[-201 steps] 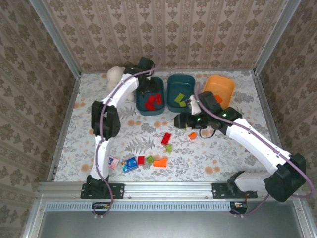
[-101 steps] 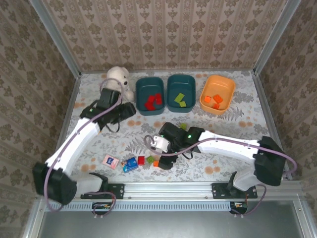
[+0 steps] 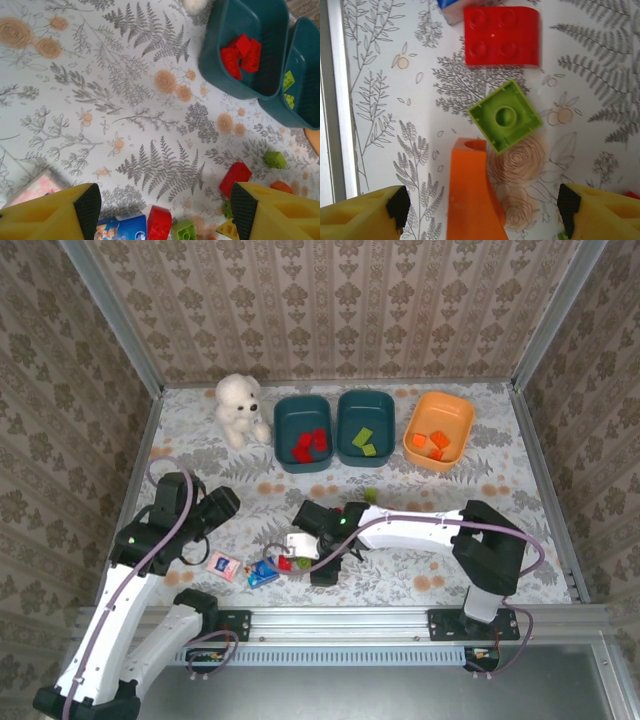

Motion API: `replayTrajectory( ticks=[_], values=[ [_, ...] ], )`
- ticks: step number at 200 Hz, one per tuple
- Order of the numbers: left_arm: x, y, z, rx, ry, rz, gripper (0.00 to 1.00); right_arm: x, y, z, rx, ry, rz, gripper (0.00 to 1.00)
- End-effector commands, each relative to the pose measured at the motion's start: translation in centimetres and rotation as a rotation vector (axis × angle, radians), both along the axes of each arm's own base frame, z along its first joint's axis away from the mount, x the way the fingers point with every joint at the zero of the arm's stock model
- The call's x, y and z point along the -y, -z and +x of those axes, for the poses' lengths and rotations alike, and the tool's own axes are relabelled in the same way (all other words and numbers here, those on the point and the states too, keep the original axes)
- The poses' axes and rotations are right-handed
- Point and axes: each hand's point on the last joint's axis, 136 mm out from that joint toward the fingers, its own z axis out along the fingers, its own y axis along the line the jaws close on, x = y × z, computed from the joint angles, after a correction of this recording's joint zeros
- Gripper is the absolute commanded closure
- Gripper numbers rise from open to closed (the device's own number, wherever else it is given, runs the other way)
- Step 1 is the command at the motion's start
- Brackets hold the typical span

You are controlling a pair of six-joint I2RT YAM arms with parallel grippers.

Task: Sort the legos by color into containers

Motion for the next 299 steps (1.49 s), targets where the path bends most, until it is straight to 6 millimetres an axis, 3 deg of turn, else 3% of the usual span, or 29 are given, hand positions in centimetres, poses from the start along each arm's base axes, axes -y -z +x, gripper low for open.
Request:
replayTrajectory(
  ticks=[1, 74, 107, 124, 157, 180, 198, 224, 250, 274, 299],
  values=[
    [-1.0, 1.2, -1.0, -0.053, -0.046, 0.022, 0.28, -0.7, 0.8, -0.3, 0.002, -0.028, -0.029, 0.2],
    [-0.9, 1.6, -0.7, -0.055, -0.046, 0.02, 0.29, -0.6, 3.6, 1.3, 0.059, 0.053, -0.108, 0.33],
    [-0.6, 1.6, -0.4, -0.053, -0.04, 0.014, 0.3, -0.3, 4.0, 1.5, 0.066, 0.076, -0.118, 0.48],
    [-0.3, 1.5, -0.2, -0.048, -0.028, 0.005, 0.3, -0.1, 4.1, 1.5, 0.069, 0.08, -0.122, 0.6],
    [0.4, 1.5, 0.3, -0.042, 0.003, -0.002, 0.31, -0.1, 2.7, 1.7, 0.079, 0.105, -0.091, 0.78],
    [1.5, 1.4, 1.0, -0.036, 0.053, -0.007, 0.31, 0.5, 0.7, 2.1, 0.089, 0.167, -0.052, 0.8],
    [3.5, 1.1, 1.8, -0.013, 0.137, -0.017, 0.31, 1.5, -1.7, 3.2, 0.096, 0.258, 0.003, 0.82],
    [8.4, 1.0, 3.0, -0.001, 0.315, -0.037, 0.31, 4.5, -6.5, 6.8, 0.113, 0.479, 0.13, 0.83],
    [14.2, 0.5, 4.1, 0.012, 0.511, -0.02, 0.32, 9.9, -10.7, 12.8, 0.136, 0.785, 0.265, 0.83],
    [19.3, 0.5, 4.9, -0.001, 0.672, -0.019, 0.32, 16.5, -12.3, 19.1, 0.148, 1.091, 0.333, 0.83],
    [22.9, 0.3, 6.2, 0.0, 0.767, -0.032, 0.33, 23.2, -13.2, 26.0, 0.168, 1.391, 0.423, 0.84]
  ],
)
